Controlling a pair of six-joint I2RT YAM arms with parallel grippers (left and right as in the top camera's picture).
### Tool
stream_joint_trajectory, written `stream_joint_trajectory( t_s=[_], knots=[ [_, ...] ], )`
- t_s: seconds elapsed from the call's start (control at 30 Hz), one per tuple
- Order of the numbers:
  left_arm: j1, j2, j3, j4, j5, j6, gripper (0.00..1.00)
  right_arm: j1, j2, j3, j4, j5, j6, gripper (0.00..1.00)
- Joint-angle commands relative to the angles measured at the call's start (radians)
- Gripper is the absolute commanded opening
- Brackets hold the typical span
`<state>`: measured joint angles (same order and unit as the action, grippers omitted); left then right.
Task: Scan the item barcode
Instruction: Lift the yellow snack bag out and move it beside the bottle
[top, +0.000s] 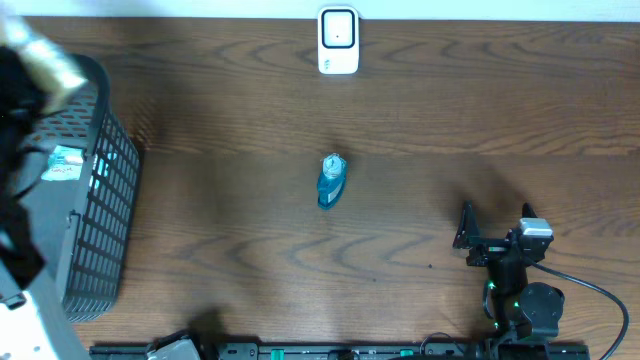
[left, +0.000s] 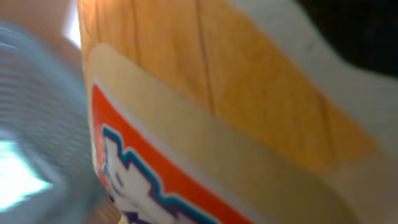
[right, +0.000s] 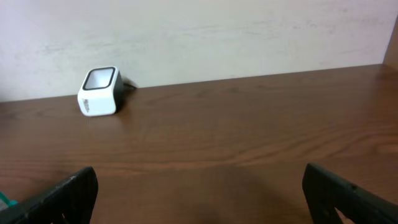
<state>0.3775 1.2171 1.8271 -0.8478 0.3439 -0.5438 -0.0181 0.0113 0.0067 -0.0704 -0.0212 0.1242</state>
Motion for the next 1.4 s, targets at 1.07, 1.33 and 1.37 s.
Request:
stream_joint_trajectory(
  t_s=[1.07,1.33,1.37],
  knots=[
    [-0.727,0.648,-0.310,-0.206,-0.397,0.027,0.94,0.020,-0.005,-0.001,-0.004,0.008,-0.009,0.99],
    [-0.727,0.515,-0.266,-0.166,-0.435,0.026,0.42,0.020,-0.005,-0.001,-0.005,0.008,-0.009,0.99],
    [-0.728,0.500,-0.266,-0.151,-0.434,0.010,0.15,0.020,-0.005,-0.001,-0.005,0.008,-0.009,0.99]
  ],
)
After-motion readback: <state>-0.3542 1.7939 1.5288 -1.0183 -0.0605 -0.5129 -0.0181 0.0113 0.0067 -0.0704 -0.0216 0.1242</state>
